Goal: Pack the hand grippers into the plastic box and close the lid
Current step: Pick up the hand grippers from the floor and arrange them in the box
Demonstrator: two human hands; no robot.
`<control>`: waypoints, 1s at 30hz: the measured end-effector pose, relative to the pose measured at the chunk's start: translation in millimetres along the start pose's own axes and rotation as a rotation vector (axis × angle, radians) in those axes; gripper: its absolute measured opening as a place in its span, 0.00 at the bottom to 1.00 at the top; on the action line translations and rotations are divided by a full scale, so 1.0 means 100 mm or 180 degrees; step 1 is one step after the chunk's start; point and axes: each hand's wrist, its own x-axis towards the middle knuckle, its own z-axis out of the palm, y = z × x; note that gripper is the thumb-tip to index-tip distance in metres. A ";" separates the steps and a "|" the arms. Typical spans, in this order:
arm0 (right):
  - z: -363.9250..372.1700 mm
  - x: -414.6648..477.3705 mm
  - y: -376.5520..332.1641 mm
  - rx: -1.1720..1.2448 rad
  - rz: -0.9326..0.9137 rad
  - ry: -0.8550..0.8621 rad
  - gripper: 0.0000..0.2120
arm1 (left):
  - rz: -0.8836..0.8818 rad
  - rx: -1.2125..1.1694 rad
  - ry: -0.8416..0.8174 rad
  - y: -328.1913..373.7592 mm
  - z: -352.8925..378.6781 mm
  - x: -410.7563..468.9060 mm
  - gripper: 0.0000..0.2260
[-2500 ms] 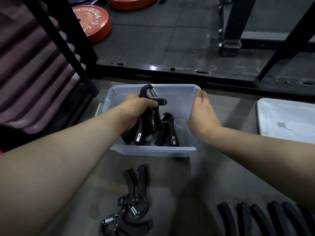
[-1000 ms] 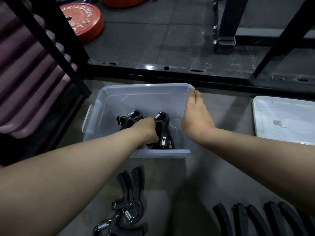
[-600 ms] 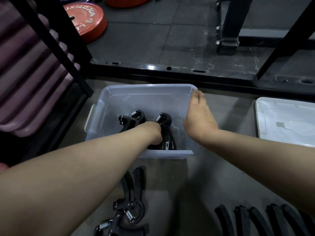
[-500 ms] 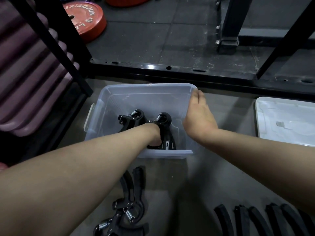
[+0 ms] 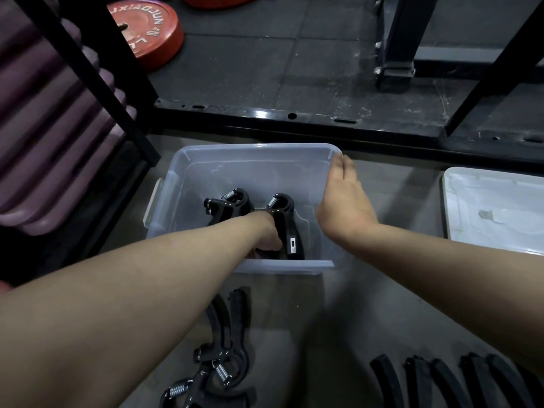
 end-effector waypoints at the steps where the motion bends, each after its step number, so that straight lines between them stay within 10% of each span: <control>1: -0.01 0.00 0.00 0.0001 -0.0008 -0.0005 0.43 | 0.0015 -0.0206 0.0011 -0.01 0.00 0.05 0.12; 17: 0.00 0.00 0.01 0.0014 -0.0034 -0.0016 0.43 | -0.0062 0.0214 -0.0249 -0.02 0.08 0.15 0.07; 30: -0.04 -0.03 -0.03 0.0026 -0.0030 -0.0064 0.45 | 0.0286 0.0995 0.0612 -0.02 -0.16 -0.17 0.16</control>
